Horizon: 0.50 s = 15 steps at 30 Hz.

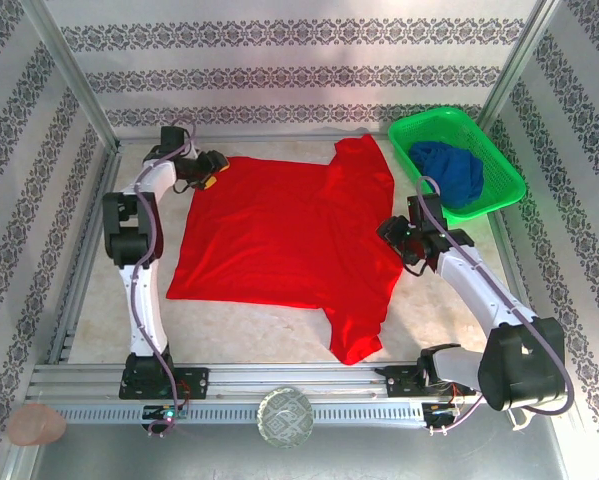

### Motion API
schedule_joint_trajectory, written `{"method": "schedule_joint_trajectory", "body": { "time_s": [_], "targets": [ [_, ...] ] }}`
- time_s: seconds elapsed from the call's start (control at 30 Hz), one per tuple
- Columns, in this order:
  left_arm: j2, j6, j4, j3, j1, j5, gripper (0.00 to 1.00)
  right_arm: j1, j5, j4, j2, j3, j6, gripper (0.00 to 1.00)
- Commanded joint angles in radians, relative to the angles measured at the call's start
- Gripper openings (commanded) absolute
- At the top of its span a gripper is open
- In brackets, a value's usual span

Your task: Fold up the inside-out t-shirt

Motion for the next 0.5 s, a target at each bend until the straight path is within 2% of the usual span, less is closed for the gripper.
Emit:
{"method": "schedule_joint_trajectory", "body": {
  "time_s": [0.0,0.1,0.17,0.47],
  "targets": [
    [0.082,-0.075,0.095,0.1,-0.025,0.039,0.62,0.019,0.013,-0.058,-0.018,0.042,-0.002,0.53],
    [0.132,-0.172,0.137,0.117,-0.026,-0.024,0.62,0.007,0.034,-0.091,-0.058,0.032,0.01,0.53],
    [0.129,-0.209,0.118,0.102,-0.017,-0.107,0.62,-0.02,0.04,-0.122,-0.074,0.034,0.003,0.53],
    [-0.033,-0.254,0.089,-0.119,0.098,-0.376,0.62,-0.138,0.028,-0.168,-0.084,0.031,-0.062,0.54]
  ]
}}
